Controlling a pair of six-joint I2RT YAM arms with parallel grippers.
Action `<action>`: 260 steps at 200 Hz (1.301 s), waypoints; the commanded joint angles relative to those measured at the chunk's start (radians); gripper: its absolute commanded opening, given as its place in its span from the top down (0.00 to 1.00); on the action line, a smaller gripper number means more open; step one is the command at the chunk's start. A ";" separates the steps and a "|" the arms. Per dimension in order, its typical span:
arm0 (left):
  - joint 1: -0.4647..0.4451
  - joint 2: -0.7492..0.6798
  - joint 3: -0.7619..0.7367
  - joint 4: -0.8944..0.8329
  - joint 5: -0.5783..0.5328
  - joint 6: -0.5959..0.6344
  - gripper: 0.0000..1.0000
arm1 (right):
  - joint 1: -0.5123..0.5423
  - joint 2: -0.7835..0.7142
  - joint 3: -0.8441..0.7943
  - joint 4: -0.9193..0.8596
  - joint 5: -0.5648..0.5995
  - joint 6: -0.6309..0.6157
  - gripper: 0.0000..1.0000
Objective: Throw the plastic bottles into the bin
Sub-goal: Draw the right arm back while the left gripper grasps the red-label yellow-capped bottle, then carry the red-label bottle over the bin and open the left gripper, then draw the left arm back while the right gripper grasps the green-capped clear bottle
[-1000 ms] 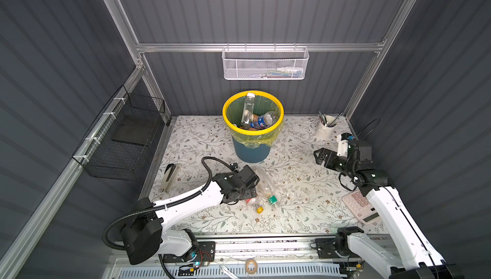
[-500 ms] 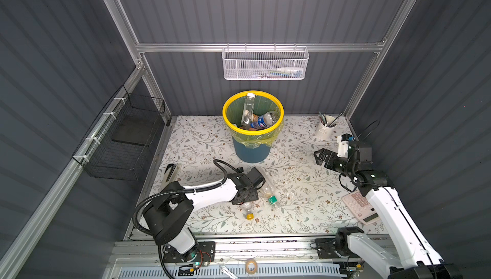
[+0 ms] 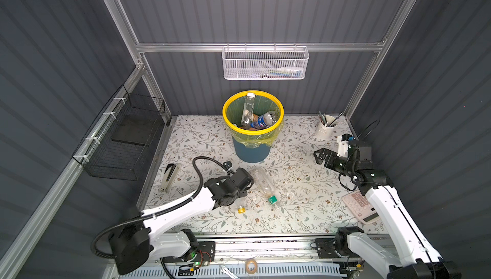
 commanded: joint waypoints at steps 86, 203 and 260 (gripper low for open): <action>0.039 -0.056 0.588 0.310 -0.405 0.848 0.51 | -0.004 -0.018 0.060 -0.024 0.000 0.019 0.01; 0.364 0.392 1.128 0.009 0.163 0.682 0.00 | -0.001 -0.048 0.070 -0.084 -0.031 0.004 0.01; 0.371 0.206 0.855 0.013 0.021 0.676 0.00 | 0.183 0.040 0.070 -0.052 0.045 0.019 0.01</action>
